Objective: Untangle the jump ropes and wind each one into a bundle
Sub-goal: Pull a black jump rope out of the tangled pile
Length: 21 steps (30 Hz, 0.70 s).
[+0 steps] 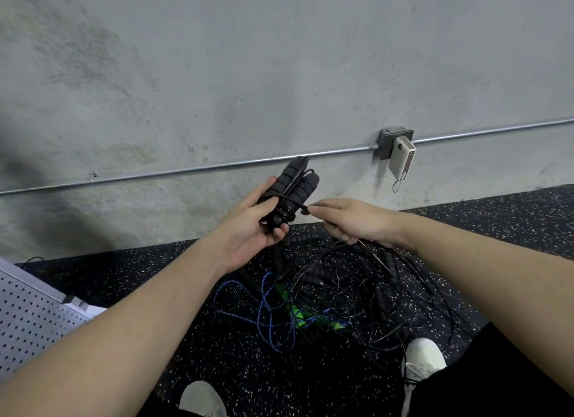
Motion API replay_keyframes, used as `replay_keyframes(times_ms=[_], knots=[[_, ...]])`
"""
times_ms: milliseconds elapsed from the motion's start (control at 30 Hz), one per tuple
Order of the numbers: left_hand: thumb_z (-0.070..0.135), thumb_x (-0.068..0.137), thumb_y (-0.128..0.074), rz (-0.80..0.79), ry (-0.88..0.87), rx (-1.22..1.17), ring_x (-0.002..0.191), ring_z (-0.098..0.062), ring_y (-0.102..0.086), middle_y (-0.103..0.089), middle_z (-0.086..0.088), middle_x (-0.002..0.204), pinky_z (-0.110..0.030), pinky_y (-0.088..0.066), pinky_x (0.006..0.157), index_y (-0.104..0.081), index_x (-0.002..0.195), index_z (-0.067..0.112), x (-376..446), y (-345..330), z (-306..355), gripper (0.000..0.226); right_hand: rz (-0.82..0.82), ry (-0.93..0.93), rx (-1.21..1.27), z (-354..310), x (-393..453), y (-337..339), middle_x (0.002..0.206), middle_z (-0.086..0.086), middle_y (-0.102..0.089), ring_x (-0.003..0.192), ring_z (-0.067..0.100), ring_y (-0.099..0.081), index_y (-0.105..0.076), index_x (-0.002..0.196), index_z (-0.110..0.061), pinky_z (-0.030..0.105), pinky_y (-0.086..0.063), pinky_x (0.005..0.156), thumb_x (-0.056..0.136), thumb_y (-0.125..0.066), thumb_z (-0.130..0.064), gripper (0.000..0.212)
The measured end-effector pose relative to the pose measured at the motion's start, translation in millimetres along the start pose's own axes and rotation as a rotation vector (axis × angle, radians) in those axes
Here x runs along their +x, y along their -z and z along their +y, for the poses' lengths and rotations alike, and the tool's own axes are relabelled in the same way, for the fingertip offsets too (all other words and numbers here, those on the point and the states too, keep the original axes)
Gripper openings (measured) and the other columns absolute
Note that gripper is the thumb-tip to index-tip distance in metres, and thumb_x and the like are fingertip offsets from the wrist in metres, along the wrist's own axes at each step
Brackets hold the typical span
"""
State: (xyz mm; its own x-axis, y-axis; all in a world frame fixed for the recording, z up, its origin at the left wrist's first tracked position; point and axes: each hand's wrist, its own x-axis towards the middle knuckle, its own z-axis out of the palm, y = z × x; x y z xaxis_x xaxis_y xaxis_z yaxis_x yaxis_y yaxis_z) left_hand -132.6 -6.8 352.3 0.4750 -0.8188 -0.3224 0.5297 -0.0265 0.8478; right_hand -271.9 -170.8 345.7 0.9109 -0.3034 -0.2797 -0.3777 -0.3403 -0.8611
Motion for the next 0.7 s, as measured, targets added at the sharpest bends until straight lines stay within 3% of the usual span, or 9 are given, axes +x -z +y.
replay_keyframes(times_ms=[133,233,333,400,467,533,600,700], knots=[[0.008,0.104,-0.045,-0.124,0.004,-0.195,0.064,-0.019,-0.057,-0.067,-0.016,0.107,-0.02,-0.048,0.051,-0.055,0.144,0.033,-4.7,-4.1,2.6,0.048,-0.042,0.019,0.316,0.6,-2.0,-0.7,0.056,-0.006,-0.029,0.049,0.01,-0.024,-0.051,0.141,-0.03,0.023,-0.02,0.047,0.102,-0.053,-0.039,0.04],[0.01,0.096,-0.049,-0.182,0.023,-0.342,0.064,-0.019,-0.055,-0.066,-0.014,0.112,-0.019,-0.048,0.051,-0.056,0.144,0.033,-8.7,-5.9,3.4,0.054,0.02,0.073,0.469,-6.2,-5.0,-2.9,0.055,-0.004,-0.027,0.049,0.011,-0.021,-0.061,0.128,-0.03,0.022,-0.019,0.045,0.099,-0.06,-0.03,0.029],[0.015,0.093,-0.049,-0.223,0.02,-0.314,0.067,-0.02,-0.053,-0.064,-0.013,0.118,-0.02,-0.045,0.053,-0.06,0.14,0.033,-12.9,-6.9,5.6,0.051,0.079,0.1,0.506,-8.5,-6.1,-4.2,0.052,-0.003,-0.029,0.045,0.01,-0.022,-0.068,0.114,-0.029,0.023,-0.018,0.045,0.097,-0.062,-0.026,0.018],[0.031,0.098,-0.054,-0.163,-0.001,-0.191,0.062,-0.015,-0.05,-0.065,-0.007,0.106,-0.017,-0.042,0.048,-0.062,0.135,0.026,-14.8,-12.2,4.6,0.039,0.097,0.097,0.486,-7.5,-4.5,-6.4,0.051,-0.004,-0.03,0.046,0.01,-0.023,-0.07,0.115,-0.027,0.023,-0.018,0.044,0.096,-0.065,-0.026,0.02],[0.048,0.092,-0.062,-0.02,-0.033,-0.035,0.055,-0.01,-0.053,-0.063,-0.001,0.086,-0.015,-0.044,0.043,-0.063,0.13,0.019,-13.5,-17.9,-0.1,0.048,0.11,0.086,0.463,-5.7,-2.8,-8.7,0.051,-0.005,-0.031,0.045,0.009,-0.024,-0.069,0.119,-0.026,0.023,-0.017,0.044,0.094,-0.067,-0.025,0.024],[0.048,0.092,-0.063,0.071,-0.078,0.061,0.061,-0.015,-0.066,-0.069,-0.001,0.085,-0.019,-0.053,0.048,-0.06,0.132,0.016,-10.3,-19.0,-5.3,0.052,0.109,0.081,0.446,-3.4,-2.2,-9.1,0.051,-0.005,-0.031,0.044,0.009,-0.025,-0.069,0.122,-0.025,0.023,-0.018,0.044,0.094,-0.067,-0.024,0.028],[0.042,0.098,-0.061,0.084,-0.087,0.042,0.075,-0.028,-0.075,-0.073,-0.007,0.101,-0.024,-0.058,0.053,-0.061,0.132,0.013,-10.4,-19.8,-6.4,0.045,0.099,0.086,0.416,-2.0,-2.6,-8.7,0.051,-0.004,-0.031,0.044,0.009,-0.025,-0.067,0.125,-0.025,0.023,-0.018,0.044,0.095,-0.067,-0.026,0.03],[0.038,0.1,-0.06,0.158,-0.064,0.001,0.062,-0.023,-0.069,-0.071,-0.005,0.083,-0.018,-0.05,0.043,-0.069,0.113,0.01,-9.9,-21.0,-3.0,0.032,0.077,0.131,0.355,-4.0,-3.7,-10.4,0.052,-0.007,-0.036,0.046,0.008,-0.031,-0.062,0.127,-0.028,0.022,-0.024,0.044,0.098,-0.062,-0.031,0.029]])
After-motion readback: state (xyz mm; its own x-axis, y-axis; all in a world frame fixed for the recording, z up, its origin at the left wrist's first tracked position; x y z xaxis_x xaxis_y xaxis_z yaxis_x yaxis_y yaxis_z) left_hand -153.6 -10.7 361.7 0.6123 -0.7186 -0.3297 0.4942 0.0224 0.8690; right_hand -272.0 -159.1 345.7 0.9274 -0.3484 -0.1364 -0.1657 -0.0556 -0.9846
